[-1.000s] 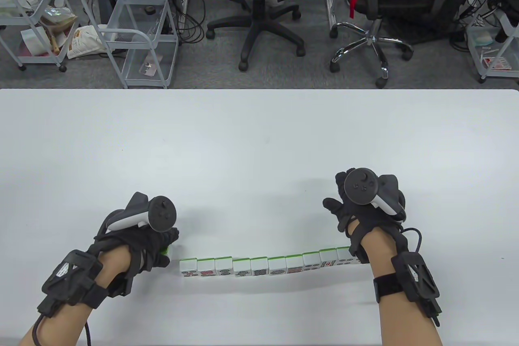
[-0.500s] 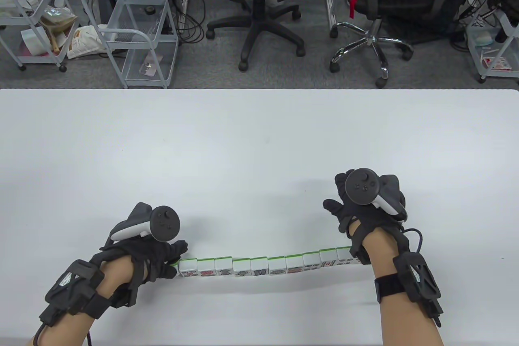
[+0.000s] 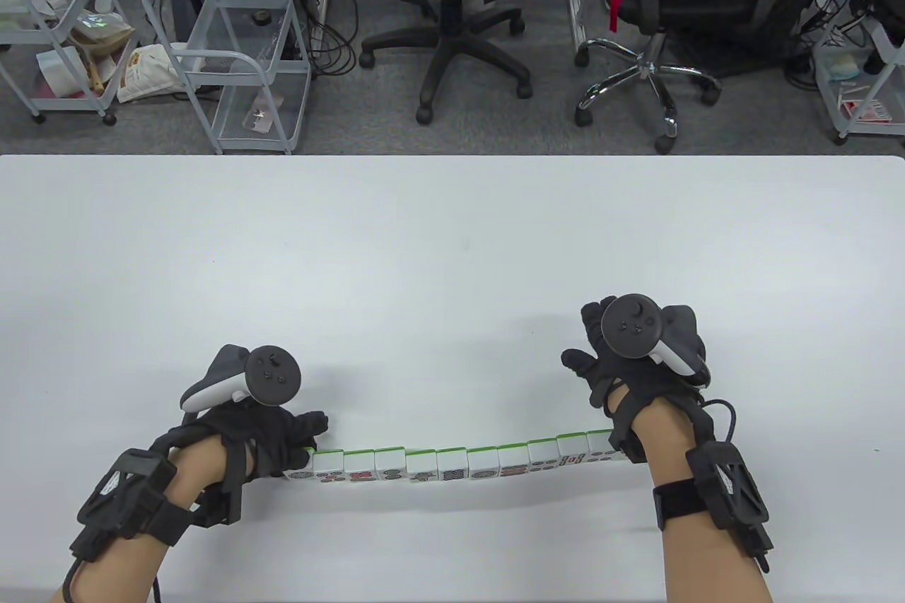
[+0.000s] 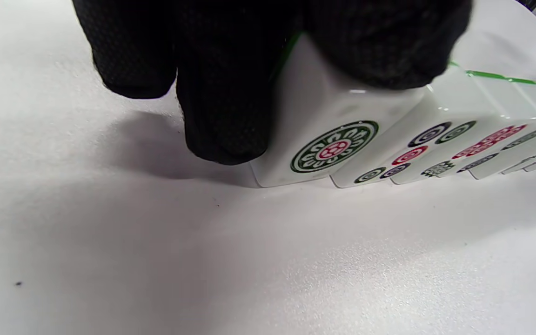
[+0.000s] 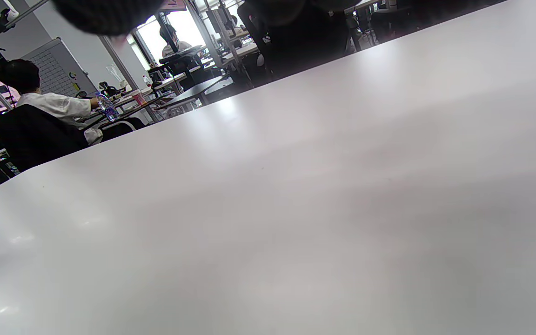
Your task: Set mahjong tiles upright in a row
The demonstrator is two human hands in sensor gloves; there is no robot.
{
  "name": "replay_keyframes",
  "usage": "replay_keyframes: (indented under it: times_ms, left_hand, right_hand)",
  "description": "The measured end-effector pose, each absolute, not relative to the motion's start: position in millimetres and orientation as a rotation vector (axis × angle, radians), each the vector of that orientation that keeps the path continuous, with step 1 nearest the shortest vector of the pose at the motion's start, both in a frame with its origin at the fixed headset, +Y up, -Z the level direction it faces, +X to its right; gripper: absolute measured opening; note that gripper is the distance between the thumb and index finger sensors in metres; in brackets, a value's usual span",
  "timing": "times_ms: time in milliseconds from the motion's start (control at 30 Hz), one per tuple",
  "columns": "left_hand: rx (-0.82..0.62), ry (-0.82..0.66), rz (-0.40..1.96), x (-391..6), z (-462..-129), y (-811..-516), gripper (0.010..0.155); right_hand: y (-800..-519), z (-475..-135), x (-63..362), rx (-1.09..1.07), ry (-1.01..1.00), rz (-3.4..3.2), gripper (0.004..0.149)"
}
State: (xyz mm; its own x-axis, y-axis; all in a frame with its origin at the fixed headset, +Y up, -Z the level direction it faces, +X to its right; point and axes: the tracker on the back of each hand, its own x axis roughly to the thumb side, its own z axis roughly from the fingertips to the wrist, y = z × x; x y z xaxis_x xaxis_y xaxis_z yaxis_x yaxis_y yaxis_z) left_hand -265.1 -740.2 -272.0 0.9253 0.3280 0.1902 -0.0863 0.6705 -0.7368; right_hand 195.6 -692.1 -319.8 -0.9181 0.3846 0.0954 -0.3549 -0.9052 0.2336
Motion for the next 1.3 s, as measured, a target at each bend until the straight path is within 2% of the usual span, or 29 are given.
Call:
replay_keyframes:
  times_ms: [100, 233, 367, 533, 633, 767, 1300]
  left_hand:
    - [-0.686, -0.252, 0.242, -271, -281, -717, 0.074]
    - [-0.465, -0.121, 0.257, -268, -302, -676, 0.077]
    - [-0.39, -0.012, 0.261, -253, -328, -658, 0.085]
    - [-0.393, 0.07, 0.539, -248, -341, -674, 0.087]
    - [-0.368, 0.103, 0.517, -249, -342, -693, 0.089]
    - [-0.44, 0.091, 0.504, -248, -340, -717, 0.088]
    - [-0.438, 0.063, 0.508, -247, -335, -718, 0.088]
  right_hand:
    - [-687, -321, 192, 0.222, 0.284, 2.743, 0.081]
    - [-677, -327, 183, 0.229, 0.29, 2.719, 0.072]
    - [-669, -340, 172, 0.24, 0.284, 2.723, 0.071]
    - [-677, -350, 165, 0.233, 0.271, 2.677, 0.078]
    - [-694, -350, 163, 0.231, 0.318, 2.66, 0.084]
    - [-707, -348, 162, 0.229, 0.367, 2.652, 0.085]
    - [-704, -339, 157, 0.263, 0.362, 2.664, 0.084]
